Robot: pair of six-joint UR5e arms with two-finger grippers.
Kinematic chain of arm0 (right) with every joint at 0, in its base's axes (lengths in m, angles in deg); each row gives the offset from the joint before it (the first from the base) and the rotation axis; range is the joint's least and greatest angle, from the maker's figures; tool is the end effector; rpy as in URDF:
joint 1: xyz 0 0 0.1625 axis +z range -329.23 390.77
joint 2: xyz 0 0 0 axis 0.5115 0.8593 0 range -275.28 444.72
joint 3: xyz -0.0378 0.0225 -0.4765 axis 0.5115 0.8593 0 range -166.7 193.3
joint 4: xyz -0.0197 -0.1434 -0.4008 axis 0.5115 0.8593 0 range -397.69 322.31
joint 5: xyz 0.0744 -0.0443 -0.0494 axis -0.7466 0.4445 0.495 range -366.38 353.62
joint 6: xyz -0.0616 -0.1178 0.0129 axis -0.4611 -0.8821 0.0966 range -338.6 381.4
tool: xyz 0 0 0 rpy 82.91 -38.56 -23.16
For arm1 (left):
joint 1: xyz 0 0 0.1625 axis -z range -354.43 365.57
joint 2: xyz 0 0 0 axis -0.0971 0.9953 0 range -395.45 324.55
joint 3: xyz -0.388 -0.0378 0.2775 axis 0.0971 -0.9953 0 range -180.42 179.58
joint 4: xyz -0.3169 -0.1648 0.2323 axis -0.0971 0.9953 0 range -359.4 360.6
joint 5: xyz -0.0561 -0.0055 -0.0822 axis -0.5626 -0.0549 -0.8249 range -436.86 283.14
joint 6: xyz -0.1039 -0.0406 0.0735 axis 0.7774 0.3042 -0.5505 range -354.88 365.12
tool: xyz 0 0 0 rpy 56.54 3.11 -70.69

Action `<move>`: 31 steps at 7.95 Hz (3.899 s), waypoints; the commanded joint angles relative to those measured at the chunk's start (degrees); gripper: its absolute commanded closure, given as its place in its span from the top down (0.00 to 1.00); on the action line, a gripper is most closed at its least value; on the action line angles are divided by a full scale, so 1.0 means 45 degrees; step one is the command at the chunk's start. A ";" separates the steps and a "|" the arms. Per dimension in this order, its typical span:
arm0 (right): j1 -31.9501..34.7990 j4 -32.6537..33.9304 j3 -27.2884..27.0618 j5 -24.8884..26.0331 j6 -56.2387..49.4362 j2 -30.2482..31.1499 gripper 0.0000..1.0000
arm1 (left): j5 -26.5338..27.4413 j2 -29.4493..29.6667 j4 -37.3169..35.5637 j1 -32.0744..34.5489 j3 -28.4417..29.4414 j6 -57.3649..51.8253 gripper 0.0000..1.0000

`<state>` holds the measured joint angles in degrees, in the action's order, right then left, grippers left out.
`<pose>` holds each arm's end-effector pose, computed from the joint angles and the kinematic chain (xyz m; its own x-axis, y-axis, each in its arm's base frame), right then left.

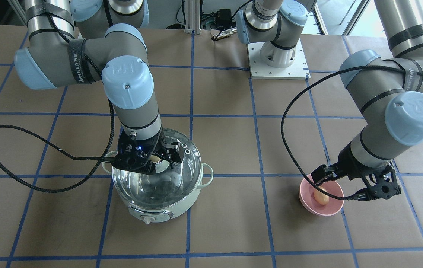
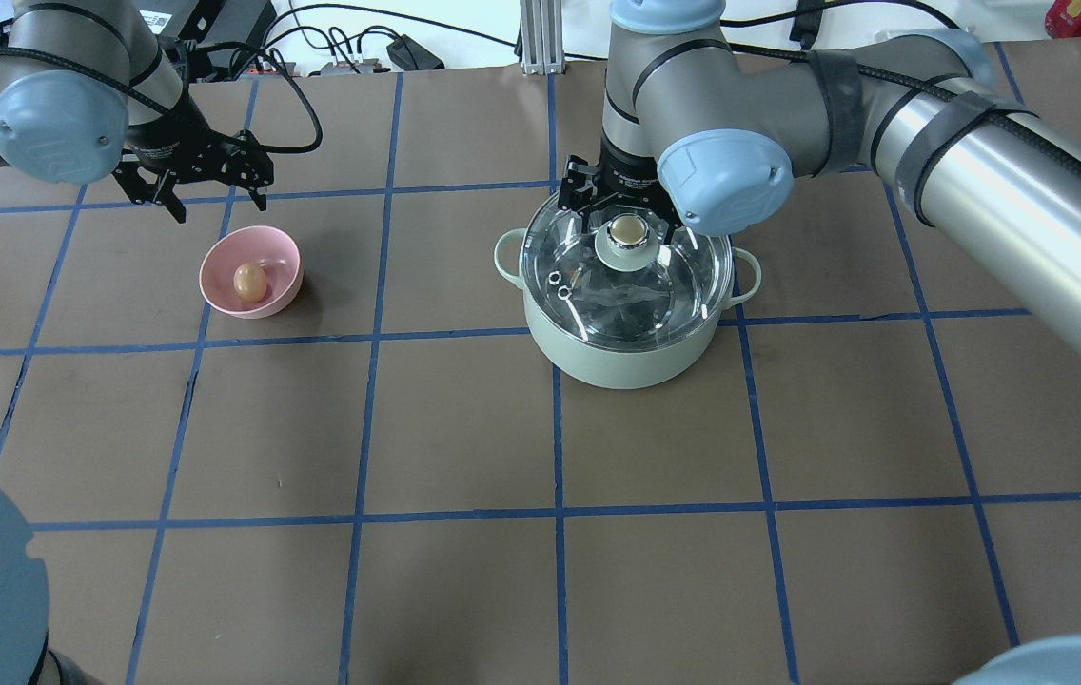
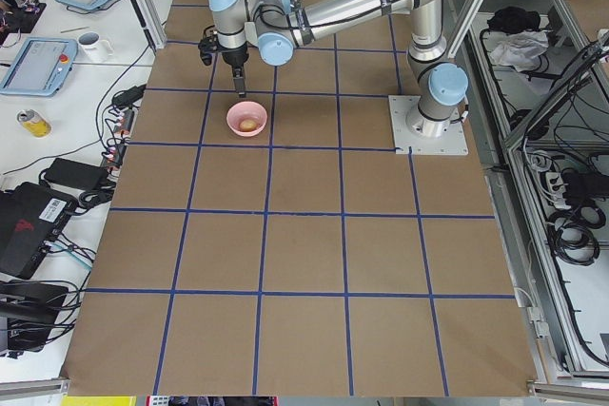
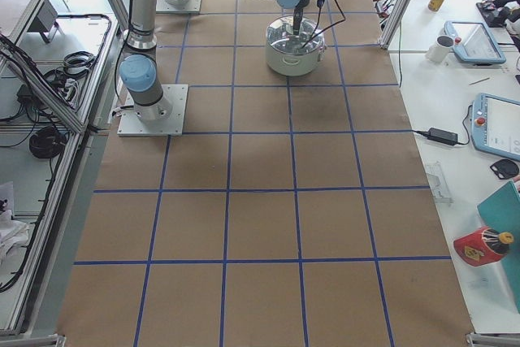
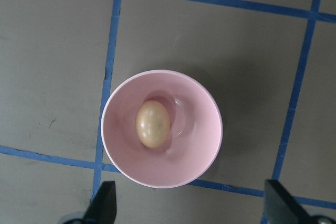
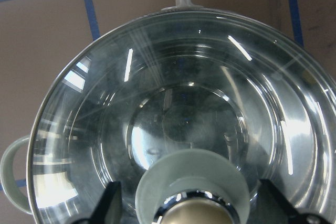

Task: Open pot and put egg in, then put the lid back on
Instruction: 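Grasp the glass lid knob with the right gripper and lift it off the pot, then carry the lid aside with the right gripper while the left gripper lowers to the egg, then close the left gripper on the egg and lift it from the bowl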

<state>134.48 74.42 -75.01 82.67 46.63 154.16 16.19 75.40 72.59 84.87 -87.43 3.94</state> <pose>0.2877 -0.6073 0.3520 -0.9794 0.1980 -0.0390 0.1997 0.9789 -0.0442 -0.0021 -0.6676 0.3524 -0.9848 -0.1653 -0.0534 -0.1654 0.9862 -0.0016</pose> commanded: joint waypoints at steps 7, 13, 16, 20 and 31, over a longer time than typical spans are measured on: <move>-0.0292 -0.0323 0.0286 -0.0004 -0.0409 0.0446 0.00 | 0.0044 0.1792 -0.2443 -0.0102 -0.0684 -0.0265 1.00; -0.3781 -0.2898 0.1029 0.0192 -0.4773 0.2319 0.00 | 0.0103 0.2047 -0.2424 -0.0375 -0.0801 -0.0362 1.00; -0.5854 -0.3527 0.1010 0.0231 -0.7940 0.2596 0.00 | 0.0122 0.2047 -0.2385 -0.0375 -0.1172 -0.0343 1.00; -0.6426 -0.3332 0.0815 0.0797 -0.9298 0.2577 0.00 | 0.0122 0.2066 -0.2365 -0.0375 -0.1309 -0.0343 1.00; -0.6445 -0.3332 0.0737 0.0720 -0.9826 0.2109 0.00 | 0.0415 0.2379 -0.2482 -0.0375 -0.1485 -0.0304 1.00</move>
<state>105.49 59.43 -71.61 86.09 2.66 164.23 18.06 85.95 61.45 83.18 -94.12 2.58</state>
